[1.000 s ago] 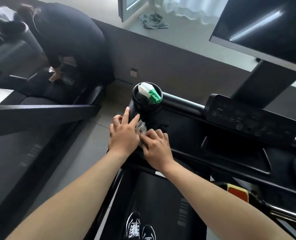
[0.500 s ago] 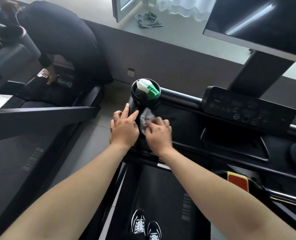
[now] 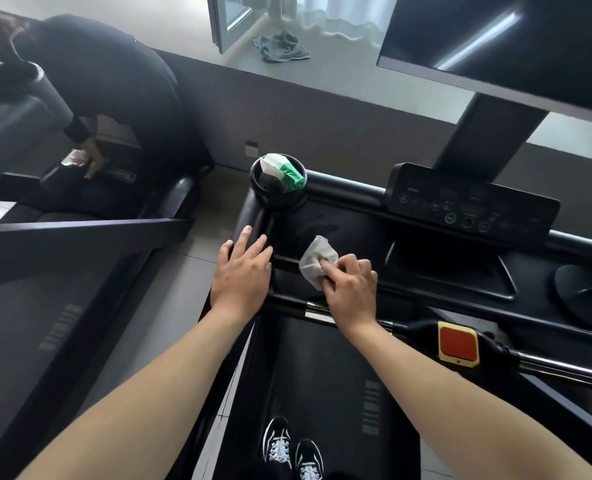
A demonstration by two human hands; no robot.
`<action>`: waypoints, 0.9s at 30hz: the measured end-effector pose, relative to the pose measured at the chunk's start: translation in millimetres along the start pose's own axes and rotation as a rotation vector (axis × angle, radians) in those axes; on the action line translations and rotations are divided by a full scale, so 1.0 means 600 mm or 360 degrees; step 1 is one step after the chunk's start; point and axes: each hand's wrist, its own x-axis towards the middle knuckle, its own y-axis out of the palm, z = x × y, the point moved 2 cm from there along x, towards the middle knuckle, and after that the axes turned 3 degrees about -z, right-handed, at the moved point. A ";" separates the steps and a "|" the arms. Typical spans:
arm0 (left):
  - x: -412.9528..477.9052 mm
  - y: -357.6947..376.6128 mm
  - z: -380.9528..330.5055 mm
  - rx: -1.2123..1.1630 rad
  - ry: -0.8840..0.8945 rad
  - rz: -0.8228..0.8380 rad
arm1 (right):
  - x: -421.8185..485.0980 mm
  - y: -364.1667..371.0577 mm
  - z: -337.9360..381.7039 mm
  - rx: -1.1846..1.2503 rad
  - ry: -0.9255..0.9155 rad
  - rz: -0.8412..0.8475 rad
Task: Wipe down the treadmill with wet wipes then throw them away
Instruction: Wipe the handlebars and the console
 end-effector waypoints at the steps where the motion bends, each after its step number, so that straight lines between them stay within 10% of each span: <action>1: -0.001 0.000 -0.002 0.0012 -0.0003 0.0012 | 0.001 0.004 0.008 -0.0003 0.0032 0.0016; 27: 0.000 0.002 -0.011 -0.0041 0.0057 -0.0084 | 0.018 0.010 0.095 -0.0197 0.0082 0.0298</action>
